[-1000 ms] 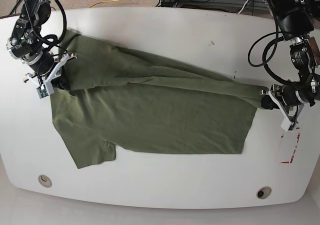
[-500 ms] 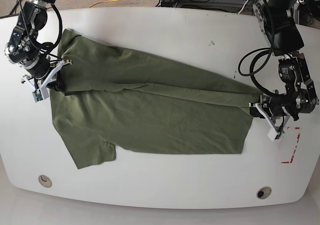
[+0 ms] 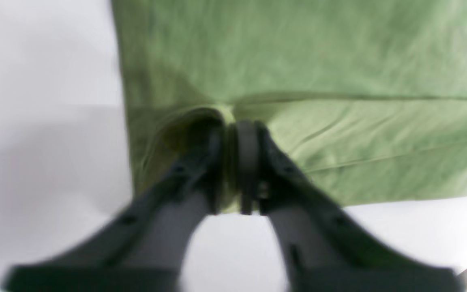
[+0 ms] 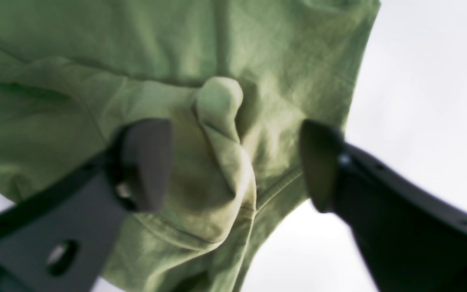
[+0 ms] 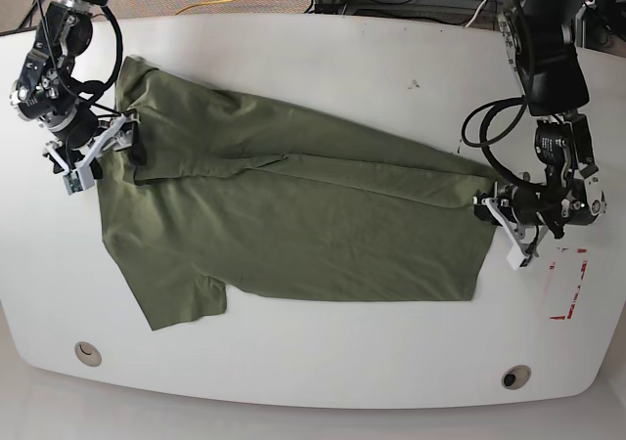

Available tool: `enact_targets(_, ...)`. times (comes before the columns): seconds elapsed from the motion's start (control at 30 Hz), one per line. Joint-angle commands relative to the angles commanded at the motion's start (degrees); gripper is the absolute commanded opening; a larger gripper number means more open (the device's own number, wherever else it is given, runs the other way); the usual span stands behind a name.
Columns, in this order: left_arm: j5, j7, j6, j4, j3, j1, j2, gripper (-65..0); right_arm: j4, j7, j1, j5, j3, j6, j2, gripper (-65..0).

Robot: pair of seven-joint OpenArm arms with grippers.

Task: Layout the t-shirt on the table in an organized manner, then fold the t-shirt properly
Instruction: 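Drag the shirt edge with the left gripper toward the right gripper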

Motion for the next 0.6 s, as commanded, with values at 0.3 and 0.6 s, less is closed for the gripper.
enact_targets(0.3, -0.2, 0.0, 0.1, 0.2, 0.0, -0.5, -2.9, -27.8, 7.5, -0.3, -7.9, 0.1, 4.3, 0.00, -2.9, 0.0)
enact_targets(0.6, -0.5, 0.0, -0.4, 1.7, -3.3, -1.1, -6.2, -27.8, 5.4, -0.2, -13.8, 0.1, 7.1, 0.00, -7.4, 0.0)
